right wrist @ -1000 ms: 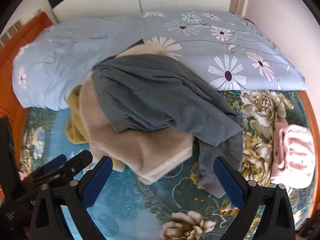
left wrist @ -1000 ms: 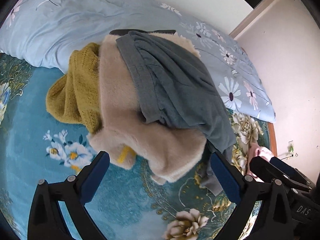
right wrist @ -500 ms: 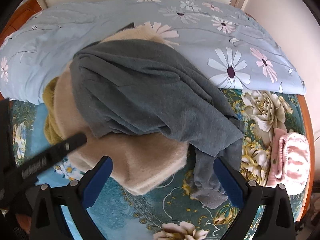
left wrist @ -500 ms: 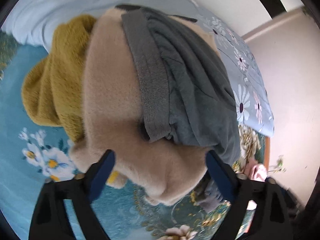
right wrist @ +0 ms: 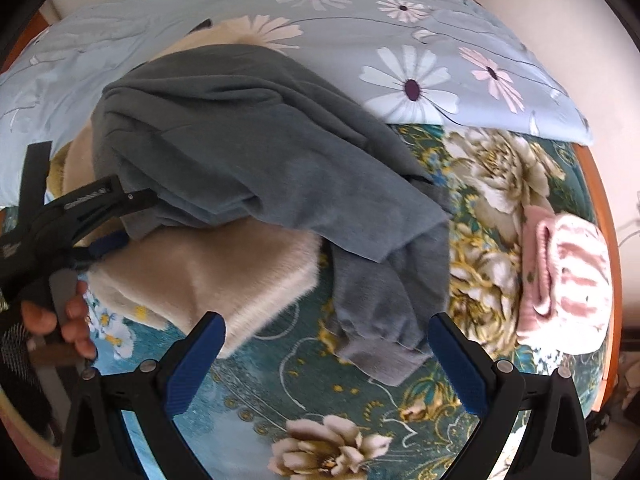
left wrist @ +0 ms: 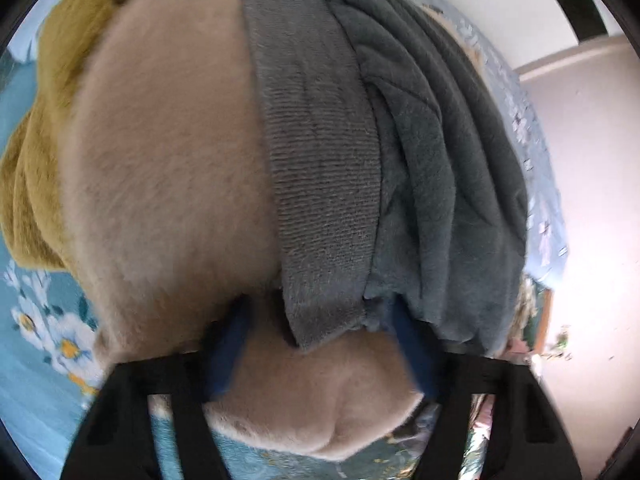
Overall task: Fold clothes
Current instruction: 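Grasp the grey sweatpants waistband from the clothes pile with both grippers, then lift the grey sweatpants off the pile and carry them onto open blanket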
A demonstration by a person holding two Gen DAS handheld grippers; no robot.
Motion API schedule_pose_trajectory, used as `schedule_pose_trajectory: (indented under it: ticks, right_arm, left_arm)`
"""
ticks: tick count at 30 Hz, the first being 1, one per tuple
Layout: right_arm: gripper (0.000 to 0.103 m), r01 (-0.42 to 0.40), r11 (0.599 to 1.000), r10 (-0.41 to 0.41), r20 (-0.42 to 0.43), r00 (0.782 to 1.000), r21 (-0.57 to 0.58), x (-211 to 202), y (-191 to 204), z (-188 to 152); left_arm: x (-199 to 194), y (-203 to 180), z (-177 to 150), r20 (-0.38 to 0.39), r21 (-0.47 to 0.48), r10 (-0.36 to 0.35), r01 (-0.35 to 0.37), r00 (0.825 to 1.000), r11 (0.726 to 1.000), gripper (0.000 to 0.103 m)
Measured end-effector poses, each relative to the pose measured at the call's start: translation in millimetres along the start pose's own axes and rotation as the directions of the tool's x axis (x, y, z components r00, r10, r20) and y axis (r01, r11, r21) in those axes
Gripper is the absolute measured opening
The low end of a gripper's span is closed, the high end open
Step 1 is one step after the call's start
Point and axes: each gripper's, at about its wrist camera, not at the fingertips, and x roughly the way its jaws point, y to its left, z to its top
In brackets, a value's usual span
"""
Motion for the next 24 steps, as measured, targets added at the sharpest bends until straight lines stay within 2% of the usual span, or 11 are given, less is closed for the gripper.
schedule_pose_trajectory:
  ticks: [1, 2, 3, 5, 10, 14, 20, 24]
  right_arm:
    - [0.102, -0.003, 1.0, 0.003, -0.004, 1.0, 0.007, -1.7, -2.8, -2.1]
    - [0.102, -0.007, 1.0, 0.007, -0.009, 1.0, 0.013, -3.3, -4.8, -4.2]
    - [0.102, -0.011, 1.0, 0.011, -0.014, 1.0, 0.02, -4.8, -6.7, -6.2]
    - [0.102, -0.012, 0.999, 0.013, -0.009, 1.0, 0.039, -9.5, -11.2, -10.4]
    - [0.102, -0.036, 0.996, 0.035, 0.019, 0.999, 0.086, -22.8, -14.3, -20.8]
    - [0.102, -0.053, 0.995, 0.05, 0.037, 0.998, 0.088, -34.3, -9.8, -31.8]
    - [0.102, -0.083, 0.991, 0.076, 0.066, 0.995, 0.109, -55.4, -8.2, -52.5]
    - [0.102, -0.115, 0.988, 0.106, 0.095, 0.99, 0.101, -73.2, -6.4, -70.1]
  left_arm:
    - [-1.4, -5.1, -0.7, -0.003, 0.007, 0.01, -0.01, 1.0, 1.0, 0.036]
    - [-4.9, -10.8, -2.3, 0.002, 0.013, 0.011, -0.012, 1.0, 1.0, 0.017]
    - [-10.0, -17.2, -4.9, 0.012, 0.025, 0.014, -0.014, 1.0, 1.0, 0.01]
    - [-23.6, -32.2, -12.1, 0.045, 0.059, 0.021, -0.024, 0.999, 0.998, 0.006]
    - [-70.2, -75.2, -36.8, 0.145, 0.162, 0.017, -0.04, 0.989, 0.986, 0.004]
    - [-113.3, -105.7, -60.7, 0.221, 0.259, -0.011, -0.048, 0.975, 0.965, 0.003]
    - [-169.9, -38.0, -81.3, 0.329, 0.341, -0.079, -0.04, 0.941, 0.939, 0.003]
    - [-200.6, -32.2, -99.2, 0.344, 0.35, -0.105, -0.023, 0.933, 0.936, 0.003]
